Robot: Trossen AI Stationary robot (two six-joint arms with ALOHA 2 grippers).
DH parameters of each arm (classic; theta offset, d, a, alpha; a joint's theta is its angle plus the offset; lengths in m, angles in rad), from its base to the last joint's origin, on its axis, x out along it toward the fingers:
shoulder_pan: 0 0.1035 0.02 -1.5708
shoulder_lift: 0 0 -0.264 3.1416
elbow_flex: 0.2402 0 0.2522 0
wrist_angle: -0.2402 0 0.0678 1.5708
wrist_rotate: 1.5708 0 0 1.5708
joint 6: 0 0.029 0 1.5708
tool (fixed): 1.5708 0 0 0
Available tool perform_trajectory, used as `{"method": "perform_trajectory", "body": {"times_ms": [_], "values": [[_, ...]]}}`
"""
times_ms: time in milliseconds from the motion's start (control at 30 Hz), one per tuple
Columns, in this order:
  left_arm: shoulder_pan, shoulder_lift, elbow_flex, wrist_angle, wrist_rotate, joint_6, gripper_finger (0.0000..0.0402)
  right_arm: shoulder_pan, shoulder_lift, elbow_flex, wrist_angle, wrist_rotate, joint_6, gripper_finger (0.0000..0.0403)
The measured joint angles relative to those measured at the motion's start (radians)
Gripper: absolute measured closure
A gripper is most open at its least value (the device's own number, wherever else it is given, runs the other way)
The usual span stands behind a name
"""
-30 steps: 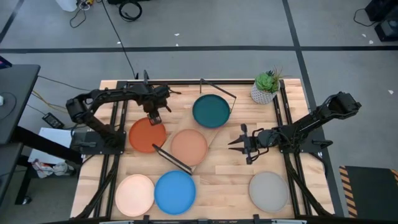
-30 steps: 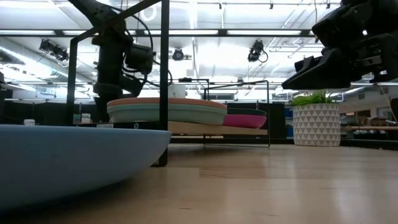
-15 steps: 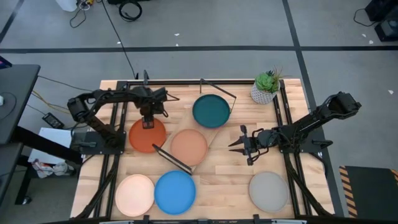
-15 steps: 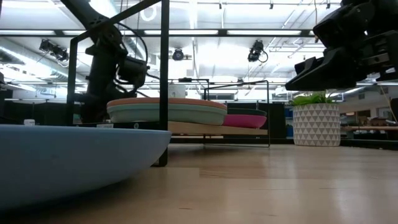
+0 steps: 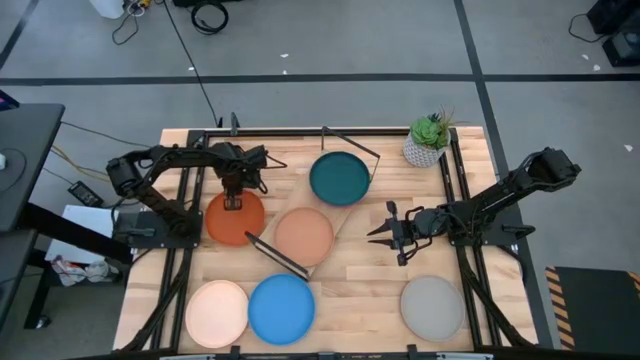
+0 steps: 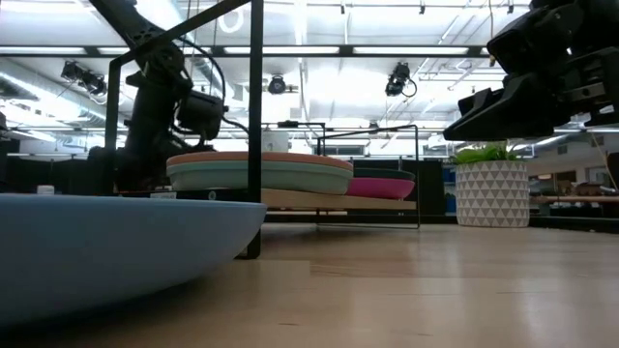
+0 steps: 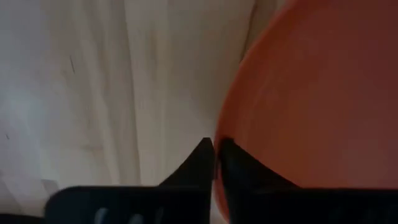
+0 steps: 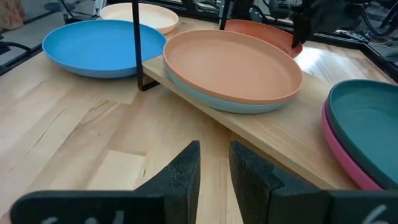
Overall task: Place and stack plates onto a shelf
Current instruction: Stack the orange plate on top of the green plate
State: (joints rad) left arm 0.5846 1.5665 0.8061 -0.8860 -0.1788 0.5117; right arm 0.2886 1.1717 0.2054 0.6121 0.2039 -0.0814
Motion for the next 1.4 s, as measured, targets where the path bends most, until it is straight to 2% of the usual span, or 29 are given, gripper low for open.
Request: {"method": "perform_trajectory", "body": {"times_ms": [200,433,533,633,733,833,900,1133,1233,1400], "values": [[0.026,0.006,0.149,-0.142,-0.04,-0.035,0.0387,0.0,0.0,0.0,0.0,0.001,0.009,0.0312],[0.078,0.006,0.471,-0.432,-0.045,-0.157,0.0389,0.0,0.0,0.0,-0.001,0.001,0.011,0.0312],[0.095,0.006,0.626,-0.535,0.022,-0.235,0.0389,0.0,0.0,0.0,-0.003,0.001,0.011,0.0312],[0.11,0.004,0.751,-0.565,0.123,-0.392,0.0389,0.0,0.0,0.0,-0.006,0.001,0.011,0.0312],[0.112,0.004,0.83,-0.514,0.18,-0.63,0.0389,0.0,0.0,0.0,-0.007,0.001,0.011,0.0312],[0.084,0.004,0.841,-0.433,0.197,-0.874,0.0386,0.0,0.0,0.0,-0.007,0.001,0.01,0.0312],[0.047,0.008,0.841,-0.365,0.198,-0.972,0.038,0.0,0.0,0.0,-0.007,0.002,0.007,0.0312],[-0.126,0.101,0.841,-0.11,0.213,-1.047,0.0386,0.0,0.0,0.0,-0.002,0.004,-0.007,0.0312],[-0.164,0.165,0.841,-0.102,0.231,-1.051,0.0386,0.0,0.0,0.0,-0.001,0.004,-0.011,0.0312],[-0.179,0.258,0.84,-0.074,0.202,-1.046,0.0384,0.0,0.0,0.0,0.001,0.004,-0.02,0.0312]]}}
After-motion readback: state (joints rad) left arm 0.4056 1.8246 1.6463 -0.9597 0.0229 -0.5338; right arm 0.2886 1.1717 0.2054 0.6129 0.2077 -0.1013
